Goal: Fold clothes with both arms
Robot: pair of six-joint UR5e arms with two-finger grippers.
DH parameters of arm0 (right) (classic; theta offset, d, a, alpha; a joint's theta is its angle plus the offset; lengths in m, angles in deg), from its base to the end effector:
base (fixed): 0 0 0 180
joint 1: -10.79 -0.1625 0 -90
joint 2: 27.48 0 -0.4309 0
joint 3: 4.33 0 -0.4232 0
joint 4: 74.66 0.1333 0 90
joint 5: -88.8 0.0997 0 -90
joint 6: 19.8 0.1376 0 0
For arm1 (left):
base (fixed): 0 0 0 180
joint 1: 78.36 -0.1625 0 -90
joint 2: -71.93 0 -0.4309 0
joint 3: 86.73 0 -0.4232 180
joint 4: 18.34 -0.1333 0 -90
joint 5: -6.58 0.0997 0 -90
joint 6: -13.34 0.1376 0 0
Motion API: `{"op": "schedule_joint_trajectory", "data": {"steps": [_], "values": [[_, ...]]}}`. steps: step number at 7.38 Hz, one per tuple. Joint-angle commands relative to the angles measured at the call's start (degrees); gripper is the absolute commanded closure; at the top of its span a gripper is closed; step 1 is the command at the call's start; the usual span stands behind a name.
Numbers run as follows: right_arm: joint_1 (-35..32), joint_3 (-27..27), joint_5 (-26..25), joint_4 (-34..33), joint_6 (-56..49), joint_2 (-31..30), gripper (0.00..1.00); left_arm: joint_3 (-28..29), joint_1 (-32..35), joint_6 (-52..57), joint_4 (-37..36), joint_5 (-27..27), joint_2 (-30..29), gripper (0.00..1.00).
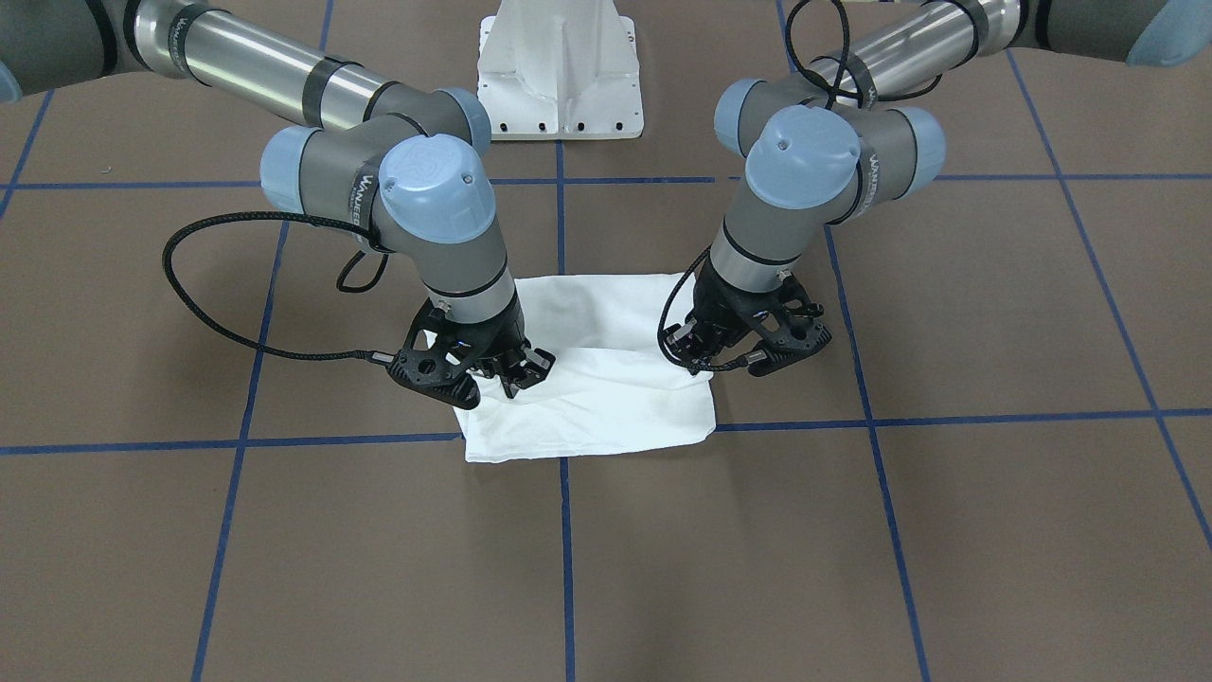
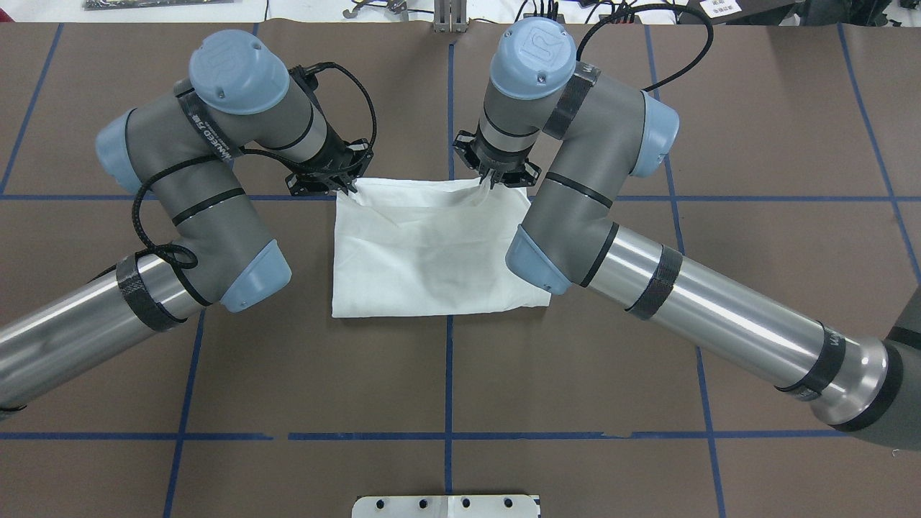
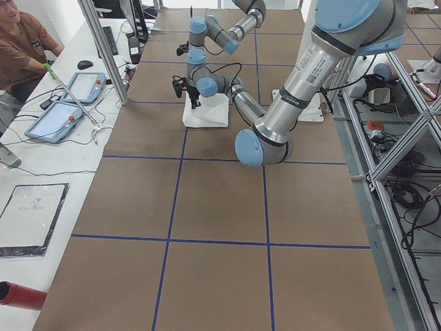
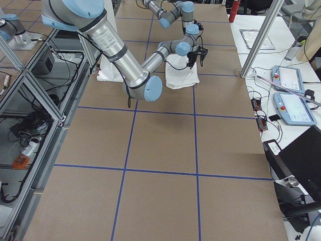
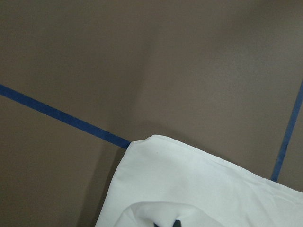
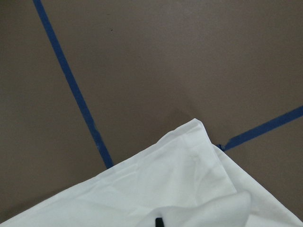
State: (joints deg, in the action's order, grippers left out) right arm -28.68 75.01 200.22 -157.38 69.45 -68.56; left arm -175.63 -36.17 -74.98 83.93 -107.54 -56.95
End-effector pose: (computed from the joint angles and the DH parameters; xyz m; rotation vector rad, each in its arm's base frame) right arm -0.5790 -0.5843 0.2022 -0.0629 -0.8674 0.4847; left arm 0.5152 -0.5710 0.2429 -0.0442 0.9532 -0.4695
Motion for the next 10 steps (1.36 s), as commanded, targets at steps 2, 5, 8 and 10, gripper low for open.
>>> {"op": "schedule_joint_trajectory", "data": {"steps": [2, 5, 8, 10], "values": [[-1.56, -0.24, 2.03, 0.1, 0.13, -0.4, 0.0, 0.39, 2.35, 0.42, -0.49, 0.3, 0.03, 0.0], [-2.71, 2.73, 2.67, -0.08, -2.22, -1.19, 0.0, -1.09, 7.88, 11.69, -4.95, 0.13, 1.0, 0.0], [-11.99, 12.66, 3.28, -0.78, -27.52, -15.03, 0.0, -12.59, 16.05, 33.86, -5.06, -0.4, 15.2, 0.0], [-20.78, 12.33, 7.73, -0.69, -50.64, -23.82, 0.0, -15.51, 25.17, 51.84, -4.45, -5.54, 25.47, 0.0]]}}
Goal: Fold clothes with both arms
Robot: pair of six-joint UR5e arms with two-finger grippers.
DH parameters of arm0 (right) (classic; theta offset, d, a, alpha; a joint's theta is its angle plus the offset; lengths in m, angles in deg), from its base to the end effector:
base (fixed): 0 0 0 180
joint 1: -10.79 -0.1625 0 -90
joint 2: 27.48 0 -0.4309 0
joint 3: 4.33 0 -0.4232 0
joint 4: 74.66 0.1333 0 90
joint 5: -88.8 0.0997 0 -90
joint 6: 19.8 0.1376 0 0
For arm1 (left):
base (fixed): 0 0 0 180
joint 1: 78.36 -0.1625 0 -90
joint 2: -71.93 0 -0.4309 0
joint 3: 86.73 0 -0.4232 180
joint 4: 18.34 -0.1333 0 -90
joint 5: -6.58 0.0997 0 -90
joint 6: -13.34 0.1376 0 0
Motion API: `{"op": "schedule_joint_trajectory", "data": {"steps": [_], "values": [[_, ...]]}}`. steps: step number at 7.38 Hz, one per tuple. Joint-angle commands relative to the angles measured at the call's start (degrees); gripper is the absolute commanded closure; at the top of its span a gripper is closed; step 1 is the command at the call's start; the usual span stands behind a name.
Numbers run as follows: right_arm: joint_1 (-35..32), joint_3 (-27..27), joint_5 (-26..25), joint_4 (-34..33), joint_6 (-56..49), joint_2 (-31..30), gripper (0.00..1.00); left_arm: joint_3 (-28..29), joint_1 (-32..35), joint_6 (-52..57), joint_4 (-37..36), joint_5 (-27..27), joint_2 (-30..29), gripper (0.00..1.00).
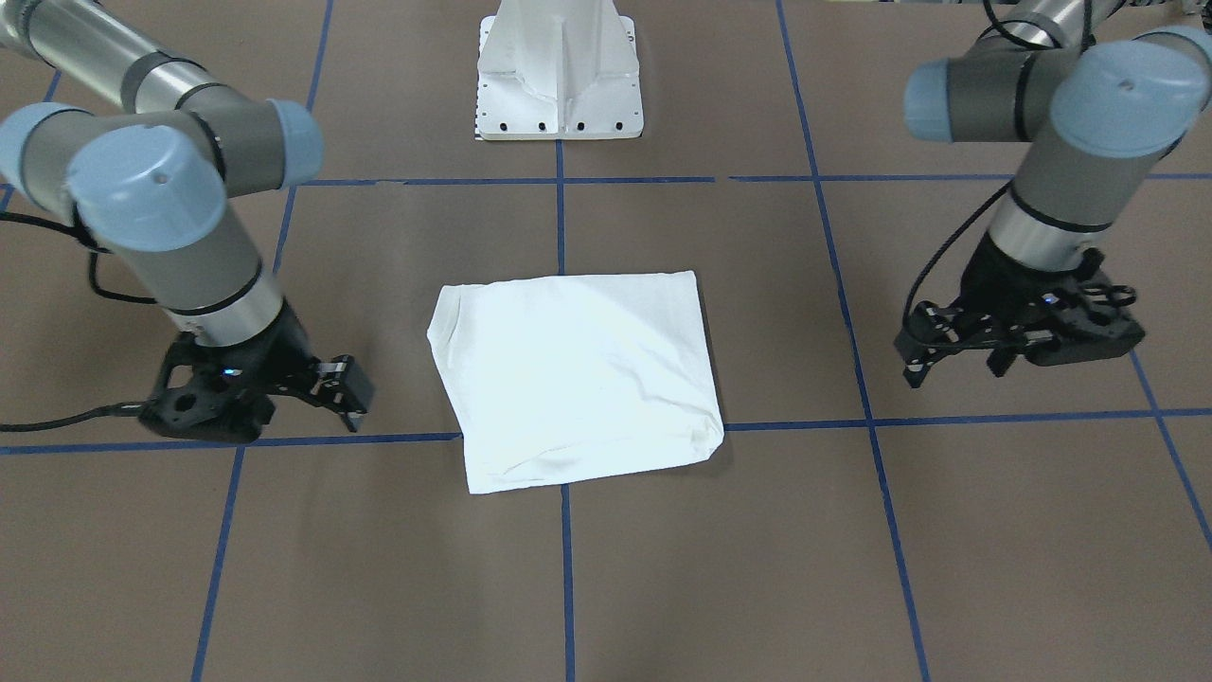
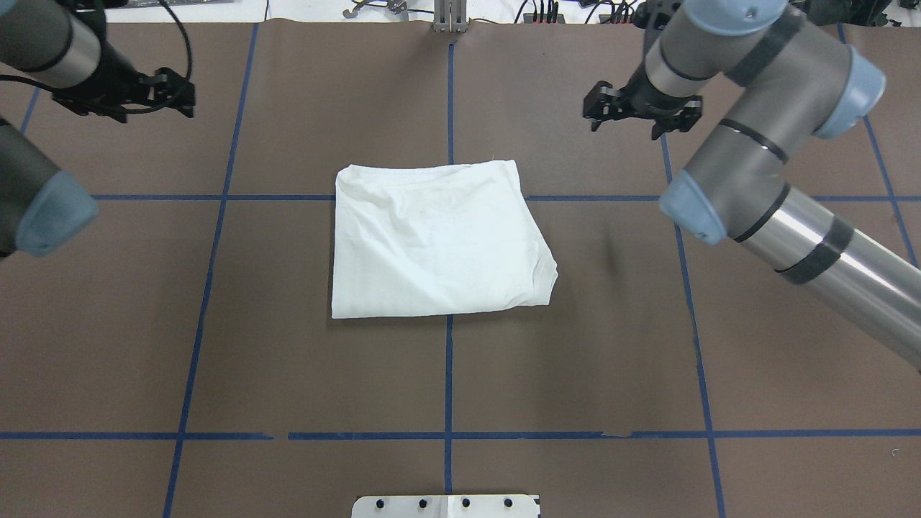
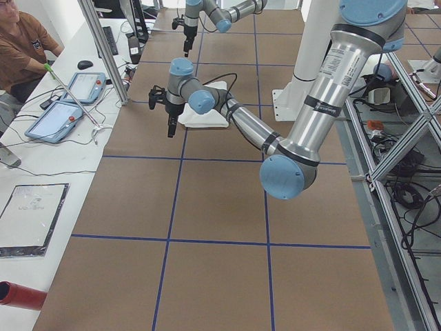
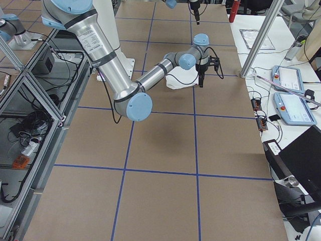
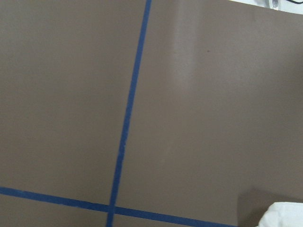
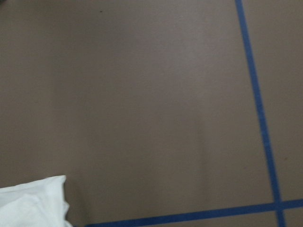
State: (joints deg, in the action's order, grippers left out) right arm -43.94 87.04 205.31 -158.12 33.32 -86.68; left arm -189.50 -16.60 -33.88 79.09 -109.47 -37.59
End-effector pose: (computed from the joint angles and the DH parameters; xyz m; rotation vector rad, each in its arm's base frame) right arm -0.3650 -0.6405 0.3410 0.1655 -0.7812 0.1386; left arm 0.2469 -0.6136 0.3739 0.2717 0.7617 -0.1555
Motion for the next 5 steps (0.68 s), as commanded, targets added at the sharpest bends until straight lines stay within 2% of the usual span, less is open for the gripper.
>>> {"op": "schedule_joint_trajectory", "data": {"steps": [1, 2, 3, 4, 5], "values": [[-11.65, 0.13, 9.54, -0.21, -25.51, -9.92, 0.0, -1.3, 12.53, 24.93, 0.48, -7.57, 10.6, 0.0], [-17.11, 0.12, 13.09, -0.47, -36.49, -14.49, 0.0, -0.69, 16.25, 36.12, 0.39, -7.96, 14.12, 0.0], [-20.3, 0.12, 12.96, -0.56, -47.13, -19.14, 0.0, 0.62, 19.24, 37.37, 0.74, -8.05, 16.68, 0.0], [-23.2, 0.73, 13.56, -1.0, -50.63, -22.15, 0.0, 0.72, 19.88, 36.77, 2.49, -8.66, 17.75, 0.0], [-22.97, 0.22, 11.92, -0.48, -50.75, -21.83, 0.0, 1.51, 19.98, 37.02, 5.55, -8.06, 17.68, 0.0]]}}
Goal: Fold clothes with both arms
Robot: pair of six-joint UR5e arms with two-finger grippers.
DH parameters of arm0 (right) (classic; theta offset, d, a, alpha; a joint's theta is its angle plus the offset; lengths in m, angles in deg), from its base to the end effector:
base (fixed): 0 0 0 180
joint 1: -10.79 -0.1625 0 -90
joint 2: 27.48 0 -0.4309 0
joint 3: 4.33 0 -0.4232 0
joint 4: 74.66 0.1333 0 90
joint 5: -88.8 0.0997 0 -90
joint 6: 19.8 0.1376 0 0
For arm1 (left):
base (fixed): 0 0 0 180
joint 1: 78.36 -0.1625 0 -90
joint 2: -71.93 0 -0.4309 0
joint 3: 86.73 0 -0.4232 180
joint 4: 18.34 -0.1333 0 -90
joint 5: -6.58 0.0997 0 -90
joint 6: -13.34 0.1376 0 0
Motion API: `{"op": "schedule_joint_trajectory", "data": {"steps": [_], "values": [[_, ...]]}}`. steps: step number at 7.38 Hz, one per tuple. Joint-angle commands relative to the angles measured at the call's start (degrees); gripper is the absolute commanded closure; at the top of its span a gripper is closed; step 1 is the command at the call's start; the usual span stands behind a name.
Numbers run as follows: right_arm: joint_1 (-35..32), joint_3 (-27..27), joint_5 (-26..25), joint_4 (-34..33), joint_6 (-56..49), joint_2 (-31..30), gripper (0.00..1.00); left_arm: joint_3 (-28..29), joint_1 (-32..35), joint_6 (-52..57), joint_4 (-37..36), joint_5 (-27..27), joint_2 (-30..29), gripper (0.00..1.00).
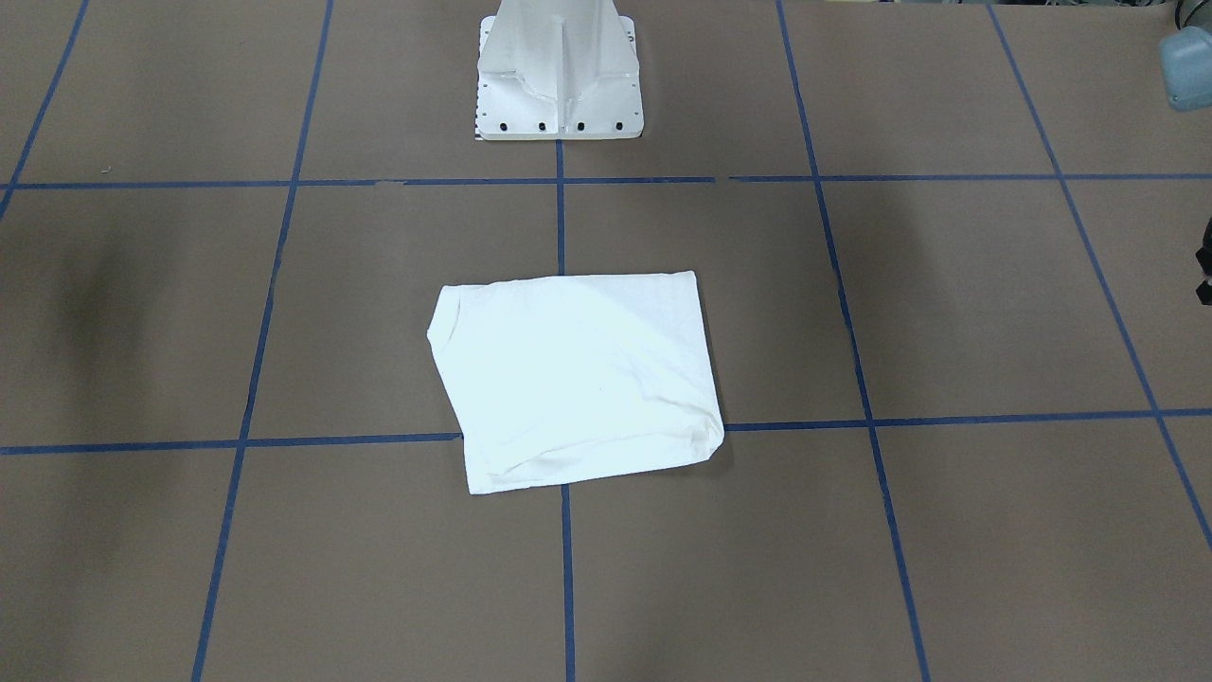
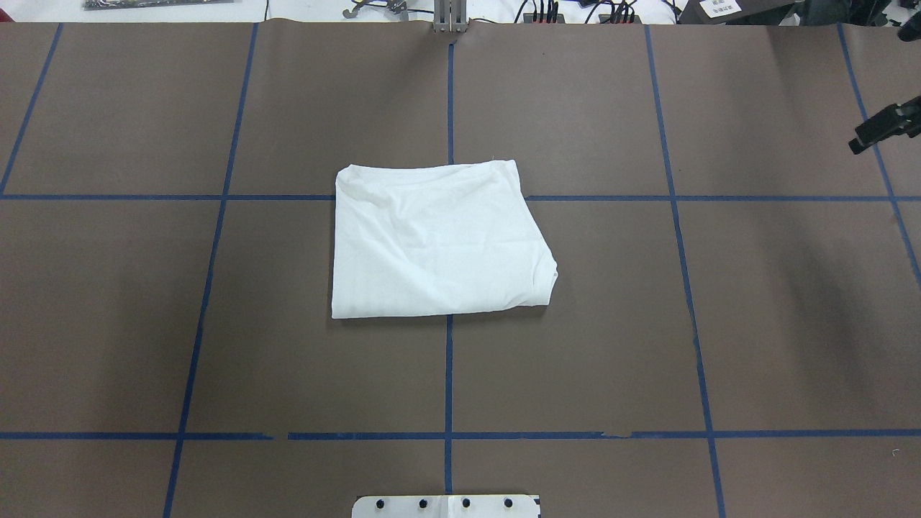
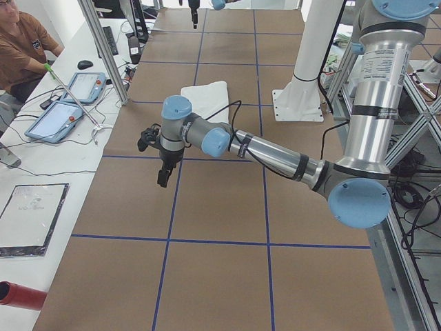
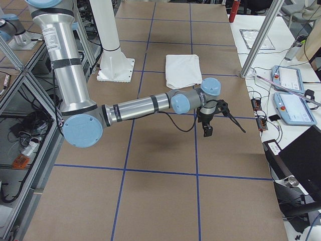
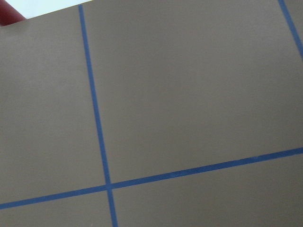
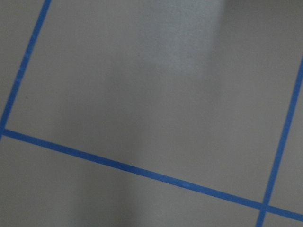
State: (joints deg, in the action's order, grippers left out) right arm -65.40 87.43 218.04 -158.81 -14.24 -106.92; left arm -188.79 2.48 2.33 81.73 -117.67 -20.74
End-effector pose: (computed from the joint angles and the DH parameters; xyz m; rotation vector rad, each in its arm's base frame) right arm -0.1032 -0.6135 0.5660 0.1864 -0.7221 -0.2458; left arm 0.0352 -0.5692 0.5468 0.3102 0.6525 0.0985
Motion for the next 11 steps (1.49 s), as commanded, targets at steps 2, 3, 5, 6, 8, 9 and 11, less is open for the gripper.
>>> {"op": "schedule_joint_trajectory", "data": {"steps": [2, 3, 5, 6, 8, 9, 11], "values": [[-2.64, -0.26, -1.44, 1.02, -3.54, -4.21, 0.0, 2.03, 3.27, 1.16, 4.43, 0.5, 5.72, 0.0], [-4.04, -0.27, 0.47, -0.73, -2.67, -5.88, 0.0, 2.38, 5.18, 1.07, 3.22, 0.16, 5.66, 0.0], [-10.09, -0.36, 6.37, -4.15, -2.66, -8.88, 0.0, 6.67, 5.91, 9.01, 1.54, 0.06, 6.45, 0.0], [-12.55, 0.17, 6.64, -7.74, -2.75, -8.89, 0.0, 8.09, 5.91, 11.59, 0.14, -0.28, 6.45, 0.0], [-13.19, 0.17, 6.99, -8.66, -3.27, -10.19, 0.0, 7.58, 5.91, 11.62, -3.54, -3.88, 6.8, 0.0], [-13.54, 0.87, 7.69, -8.4, -3.36, -11.07, 0.0, 7.05, 5.91, 11.62, -4.26, -3.89, 6.8, 0.0], [-14.24, 1.49, 7.79, -8.31, -3.63, -13.88, 0.0, 6.52, 5.91, 11.62, -4.7, -3.98, 6.72, 0.0]]}}
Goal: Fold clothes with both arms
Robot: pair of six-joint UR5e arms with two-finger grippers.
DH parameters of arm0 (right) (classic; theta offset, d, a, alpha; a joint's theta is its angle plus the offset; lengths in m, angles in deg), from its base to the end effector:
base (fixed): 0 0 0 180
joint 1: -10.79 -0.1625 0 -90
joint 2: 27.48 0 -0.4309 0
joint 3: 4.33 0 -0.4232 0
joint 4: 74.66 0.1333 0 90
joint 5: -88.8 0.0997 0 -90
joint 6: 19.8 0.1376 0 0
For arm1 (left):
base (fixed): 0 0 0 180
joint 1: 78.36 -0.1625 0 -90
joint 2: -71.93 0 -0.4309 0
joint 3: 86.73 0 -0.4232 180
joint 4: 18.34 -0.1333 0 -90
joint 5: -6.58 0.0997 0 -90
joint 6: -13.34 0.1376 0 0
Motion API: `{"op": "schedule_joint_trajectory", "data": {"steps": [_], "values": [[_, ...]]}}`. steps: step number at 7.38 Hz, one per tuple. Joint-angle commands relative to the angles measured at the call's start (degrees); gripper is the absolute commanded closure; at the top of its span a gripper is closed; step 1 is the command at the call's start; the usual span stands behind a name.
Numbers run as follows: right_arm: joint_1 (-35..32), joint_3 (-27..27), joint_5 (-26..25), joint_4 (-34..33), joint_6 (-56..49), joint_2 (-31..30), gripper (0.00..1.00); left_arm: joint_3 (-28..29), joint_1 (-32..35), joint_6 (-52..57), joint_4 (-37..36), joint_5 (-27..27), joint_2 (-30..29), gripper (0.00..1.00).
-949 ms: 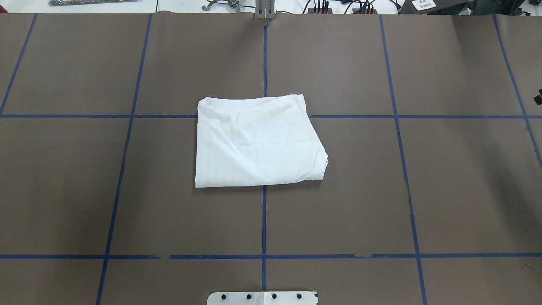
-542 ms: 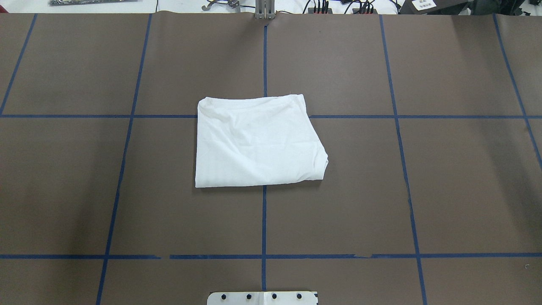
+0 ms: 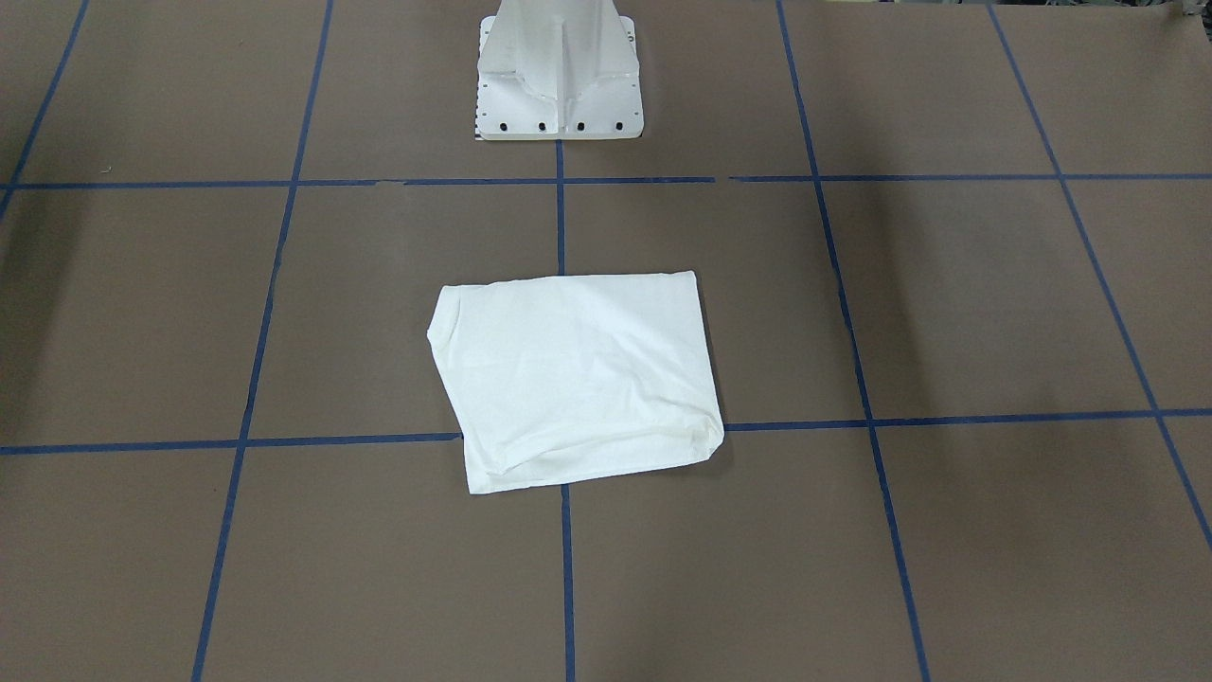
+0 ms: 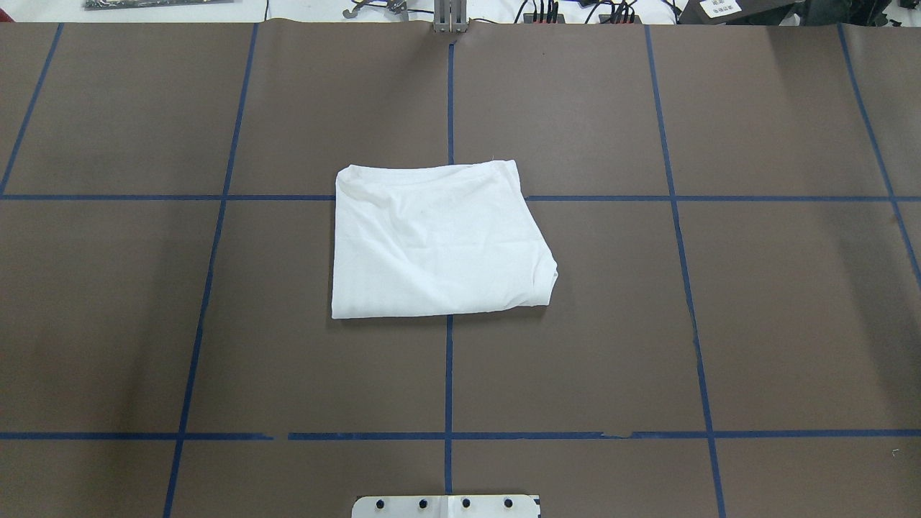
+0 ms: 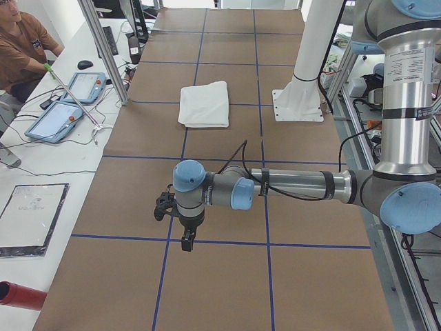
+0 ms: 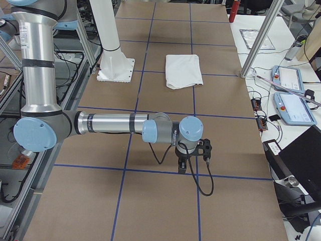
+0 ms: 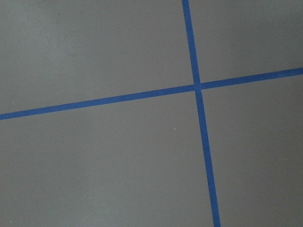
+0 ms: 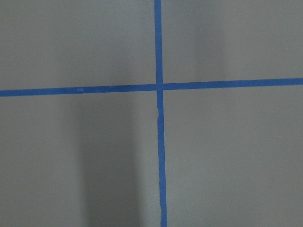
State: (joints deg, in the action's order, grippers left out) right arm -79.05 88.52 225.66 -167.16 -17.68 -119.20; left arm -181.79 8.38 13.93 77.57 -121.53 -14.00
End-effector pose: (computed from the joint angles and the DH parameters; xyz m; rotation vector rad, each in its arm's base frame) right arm 0.0315 -0.5077 0.6813 -0.0388 -0.8173 0.0421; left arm -0.0196 -0.5065 0.6805 0.1005 0.6671 0.1047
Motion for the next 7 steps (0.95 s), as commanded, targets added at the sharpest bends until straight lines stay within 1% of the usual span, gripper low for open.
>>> {"op": "schedule_joint_trajectory", "data": {"steps": [1, 3, 5, 7], "values": [[-1.04, 0.4, 0.25, 0.13, -0.19, -1.78, 0.0, -0.48, 0.0, 0.02, -0.64, -0.12, 0.07, 0.0], [-1.04, 0.31, 0.16, 0.13, 0.51, -1.61, 0.0, -0.48, 0.0, -0.76, -1.34, -0.12, -0.02, 0.0], [-1.39, 0.49, 0.16, 0.13, 0.6, -1.61, 0.0, -0.48, -0.09, -10.65, -1.08, -3.44, -0.2, 0.0], [-1.39, 0.4, 0.34, 0.13, 0.42, -1.61, 0.0, -0.48, -0.09, -10.7, -0.9, -3.81, -0.2, 0.0]]}}
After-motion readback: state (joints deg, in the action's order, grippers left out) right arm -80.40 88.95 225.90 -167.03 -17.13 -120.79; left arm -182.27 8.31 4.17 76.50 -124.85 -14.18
